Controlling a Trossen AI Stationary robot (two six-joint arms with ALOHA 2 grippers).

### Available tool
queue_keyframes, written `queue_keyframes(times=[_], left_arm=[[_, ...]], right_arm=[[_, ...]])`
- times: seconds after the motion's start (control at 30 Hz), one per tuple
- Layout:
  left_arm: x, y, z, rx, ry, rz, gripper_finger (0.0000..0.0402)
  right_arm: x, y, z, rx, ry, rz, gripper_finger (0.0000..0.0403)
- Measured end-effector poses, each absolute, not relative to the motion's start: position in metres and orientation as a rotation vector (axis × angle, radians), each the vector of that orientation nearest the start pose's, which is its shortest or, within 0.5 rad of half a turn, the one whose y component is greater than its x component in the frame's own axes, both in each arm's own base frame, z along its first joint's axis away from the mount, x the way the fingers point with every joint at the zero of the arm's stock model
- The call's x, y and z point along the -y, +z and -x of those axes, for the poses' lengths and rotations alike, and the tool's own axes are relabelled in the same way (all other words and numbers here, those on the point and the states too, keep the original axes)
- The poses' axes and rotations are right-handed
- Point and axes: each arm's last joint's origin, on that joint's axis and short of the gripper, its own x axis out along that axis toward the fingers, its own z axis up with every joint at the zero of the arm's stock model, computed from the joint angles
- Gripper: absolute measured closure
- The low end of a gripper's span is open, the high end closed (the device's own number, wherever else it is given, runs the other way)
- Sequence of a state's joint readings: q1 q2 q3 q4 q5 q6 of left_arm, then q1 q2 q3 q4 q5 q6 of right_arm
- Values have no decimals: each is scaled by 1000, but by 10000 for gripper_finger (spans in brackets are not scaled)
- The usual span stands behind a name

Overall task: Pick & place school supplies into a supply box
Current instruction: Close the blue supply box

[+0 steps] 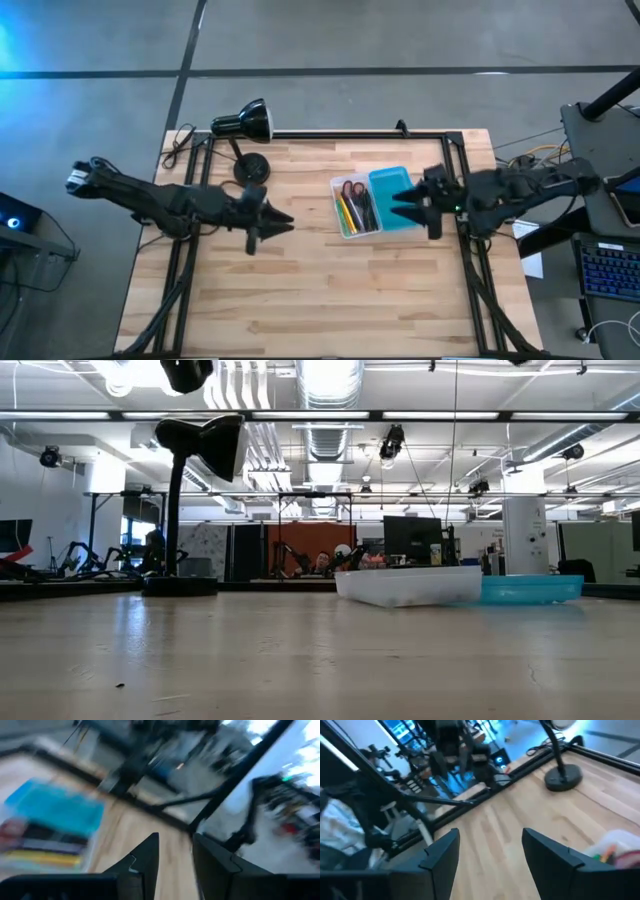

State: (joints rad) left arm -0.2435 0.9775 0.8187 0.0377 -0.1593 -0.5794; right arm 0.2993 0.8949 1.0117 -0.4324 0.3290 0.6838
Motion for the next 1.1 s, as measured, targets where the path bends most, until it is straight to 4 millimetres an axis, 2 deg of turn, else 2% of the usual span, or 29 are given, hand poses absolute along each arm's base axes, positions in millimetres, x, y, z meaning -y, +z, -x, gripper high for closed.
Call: queue_keyframes(times=[0.17,0.27,0.37,0.43,0.5,0.67,0.73,0.8,0.87,0.93,1.03,1.1], left_arm=[[41,307,-196,-22,-116,579,300],[39,298,-191,31,-116,641,300],[34,290,-196,-9,-30,721,300],[32,288,-205,-43,16,726,300],[33,293,-214,-45,20,703,300],[38,319,-235,-9,-40,728,300],[41,323,-243,-42,-76,685,300],[42,321,-251,-118,-25,683,300],[39,311,-256,-251,61,661,301],[36,299,-263,-371,151,652,302],[32,280,-271,-479,227,676,302],[30,268,-278,-517,236,701,302]], right_arm=[[-68,318,-179,-205,-127,-599,197],[-66,304,-180,-176,-146,-680,197],[-53,291,-180,-205,-292,-806,197],[-45,296,-180,-182,-312,-832,197],[-42,311,-181,-109,-284,-815,197],[-37,352,-182,212,-289,-800,197],[-37,366,-182,314,-262,-739,197],[-37,373,-181,365,-284,-662,198],[-34,371,-182,322,-396,-634,205],[-26,358,-177,145,-555,-634,214],[-12,323,-153,-176,-843,-853,227],[-9,305,-133,-348,-1063,-922,238]])
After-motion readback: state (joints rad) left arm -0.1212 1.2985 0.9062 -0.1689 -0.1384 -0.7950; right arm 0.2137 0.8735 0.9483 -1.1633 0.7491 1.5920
